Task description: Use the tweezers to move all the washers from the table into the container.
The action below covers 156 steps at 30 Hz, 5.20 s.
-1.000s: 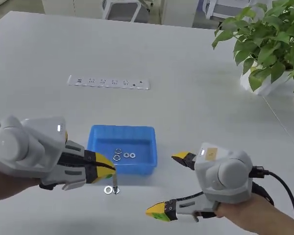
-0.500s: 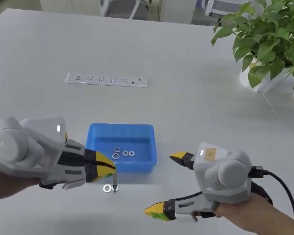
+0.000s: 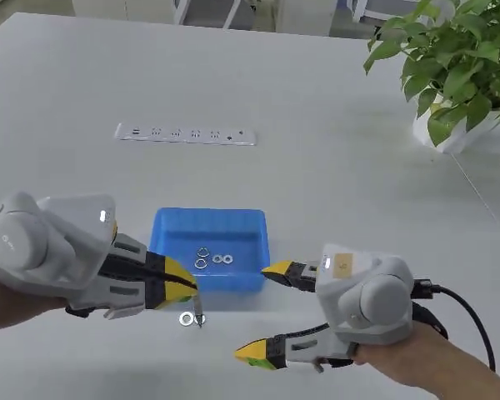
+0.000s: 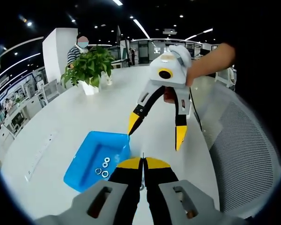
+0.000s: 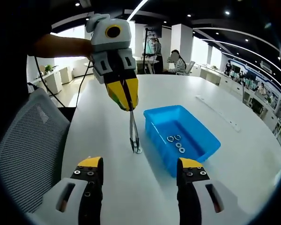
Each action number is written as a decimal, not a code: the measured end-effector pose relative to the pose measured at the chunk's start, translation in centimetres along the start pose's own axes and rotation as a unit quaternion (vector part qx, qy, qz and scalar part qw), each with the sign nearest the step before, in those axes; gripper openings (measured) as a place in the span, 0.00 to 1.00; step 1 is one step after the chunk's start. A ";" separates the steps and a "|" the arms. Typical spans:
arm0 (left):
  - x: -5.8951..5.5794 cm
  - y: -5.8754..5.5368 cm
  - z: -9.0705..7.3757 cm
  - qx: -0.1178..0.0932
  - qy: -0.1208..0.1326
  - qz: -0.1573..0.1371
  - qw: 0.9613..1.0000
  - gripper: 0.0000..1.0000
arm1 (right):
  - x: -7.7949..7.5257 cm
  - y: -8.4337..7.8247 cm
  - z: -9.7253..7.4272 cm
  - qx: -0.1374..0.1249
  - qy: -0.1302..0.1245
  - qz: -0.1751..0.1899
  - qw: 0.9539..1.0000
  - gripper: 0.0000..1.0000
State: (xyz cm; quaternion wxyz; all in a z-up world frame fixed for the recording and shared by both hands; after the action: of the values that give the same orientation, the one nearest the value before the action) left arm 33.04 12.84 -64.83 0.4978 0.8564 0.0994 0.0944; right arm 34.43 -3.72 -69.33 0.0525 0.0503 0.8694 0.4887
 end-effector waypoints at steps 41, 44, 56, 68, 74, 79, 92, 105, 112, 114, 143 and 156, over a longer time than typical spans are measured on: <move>0.7 -0.3 0.5 0.028 -0.026 -0.002 0.999 0.05 | -0.4 1.6 6.2 0.015 0.085 -0.070 0.994 0.13; 0.7 -0.4 0.4 0.030 -0.027 -0.001 0.999 0.05 | -0.1 1.7 6.4 0.017 0.087 -0.077 0.993 0.11; 0.6 -0.3 0.6 0.029 -0.028 -0.004 0.999 0.05 | 0.0 1.4 6.4 0.035 0.082 -0.096 0.991 0.09; 0.4 -0.4 0.8 0.036 -0.024 -0.006 0.999 0.06 | 0.1 1.4 6.4 0.038 0.077 -0.087 0.993 0.07; 0.4 -0.5 0.7 0.039 -0.021 -0.010 0.999 0.06 | 0.1 1.5 6.5 0.039 0.076 -0.088 0.992 0.07; 0.3 -0.5 0.4 0.037 -0.015 -0.018 0.999 0.13 | 0.1 1.6 6.5 0.039 0.076 -0.088 0.992 0.07; 0.2 -0.5 -0.8 0.017 0.003 -0.046 0.999 0.33 | 0.3 2.4 6.0 0.029 0.075 -0.089 0.993 0.07; -0.3 -0.5 -2.2 -0.018 0.026 -0.099 0.995 0.59 | 0.0 4.4 4.6 0.002 0.065 -0.082 0.995 0.07; -0.8 -0.7 -2.6 -0.032 0.040 -0.114 0.992 0.69 | -0.6 5.8 3.7 -0.010 0.056 -0.091 0.994 0.07; -0.9 -0.7 -2.7 -0.035 0.042 -0.119 0.991 0.70 | -0.8 6.2 3.5 -0.013 0.054 -0.094 0.994 0.07; -1.4 -0.7 -5.0 -0.062 0.112 -0.160 0.979 0.99 | -5.4 8.7 3.7 -0.070 0.050 -0.110 0.990 0.07; -0.8 -0.7 -5.9 -0.072 0.140 -0.166 0.974 0.99 | -6.9 8.0 5.2 -0.079 0.063 -0.112 0.988 0.07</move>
State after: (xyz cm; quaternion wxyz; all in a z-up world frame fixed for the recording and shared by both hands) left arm 30.70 17.90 -62.65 0.5479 0.7682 0.3016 0.1367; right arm 42.28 3.89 -64.92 0.0560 -0.0829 0.8296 0.5494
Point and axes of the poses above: the centre of the closed fingertips' face, and the gripper's own axes: z roughly forward along the fingers, x roughly to its left, y roughly out of its top, the point moved 8 cm from there along -z, roughly backward along the fingers, and after that the axes turned 4 degrees about -x, right-handed, at the moved point
